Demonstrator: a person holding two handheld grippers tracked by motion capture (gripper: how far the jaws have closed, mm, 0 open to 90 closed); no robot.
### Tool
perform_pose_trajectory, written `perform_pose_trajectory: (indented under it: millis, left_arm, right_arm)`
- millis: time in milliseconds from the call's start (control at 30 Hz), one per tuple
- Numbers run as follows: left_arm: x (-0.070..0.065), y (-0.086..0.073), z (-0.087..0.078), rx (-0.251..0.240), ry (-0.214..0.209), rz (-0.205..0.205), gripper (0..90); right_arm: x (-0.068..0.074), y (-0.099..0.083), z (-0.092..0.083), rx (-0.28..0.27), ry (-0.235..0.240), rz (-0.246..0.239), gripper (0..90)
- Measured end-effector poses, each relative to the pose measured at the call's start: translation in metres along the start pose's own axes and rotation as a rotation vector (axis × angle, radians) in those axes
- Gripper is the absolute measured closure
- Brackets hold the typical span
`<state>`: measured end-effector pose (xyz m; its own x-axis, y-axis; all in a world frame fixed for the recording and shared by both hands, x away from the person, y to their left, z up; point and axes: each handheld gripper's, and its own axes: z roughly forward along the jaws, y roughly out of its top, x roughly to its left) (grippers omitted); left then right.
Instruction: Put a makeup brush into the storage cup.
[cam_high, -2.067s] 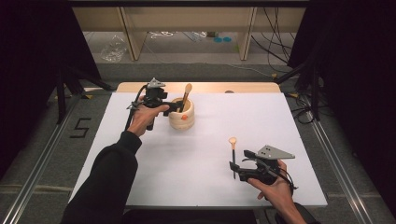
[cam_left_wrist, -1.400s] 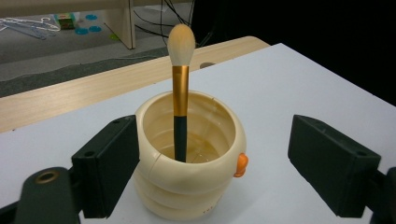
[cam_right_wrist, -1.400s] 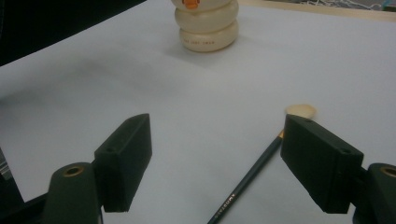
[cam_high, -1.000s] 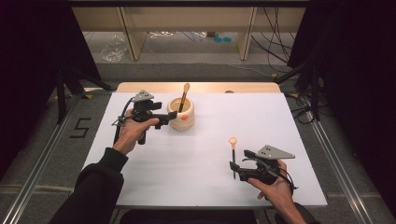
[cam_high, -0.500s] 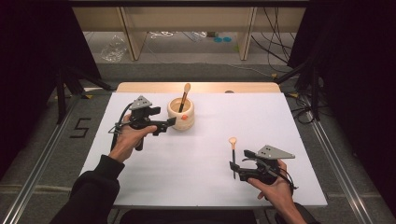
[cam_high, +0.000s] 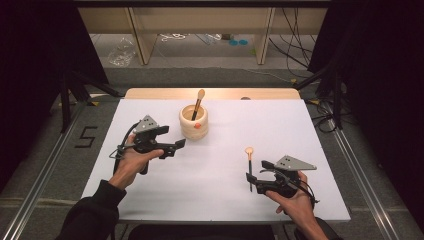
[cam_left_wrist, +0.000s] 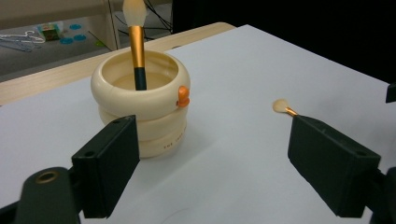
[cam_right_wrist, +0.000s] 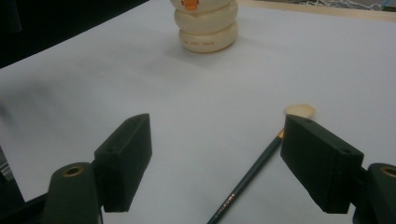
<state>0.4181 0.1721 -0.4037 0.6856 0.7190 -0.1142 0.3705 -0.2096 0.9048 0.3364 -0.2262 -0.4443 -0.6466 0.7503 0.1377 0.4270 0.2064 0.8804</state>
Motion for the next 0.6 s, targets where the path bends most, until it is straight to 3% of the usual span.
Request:
perform_pose_trajectory:
  millis: [333,533,600]
  left_arm:
    - [-0.014,-0.025,-0.012,0.007,-0.004,0.014,16.4]
    - [-0.021,-0.034,-0.017,0.013,-0.014,0.036,16.3]
    - [-0.024,-0.037,-0.019,0.010,-0.014,0.024,16.3]
  right_arm:
    - [0.002,0.001,-0.003,0.027,-0.001,0.011,25.6]
    - [0.001,0.000,-0.002,0.002,0.005,0.016,25.6]
    - [0.001,-0.001,-0.004,0.014,0.008,0.030,25.6]
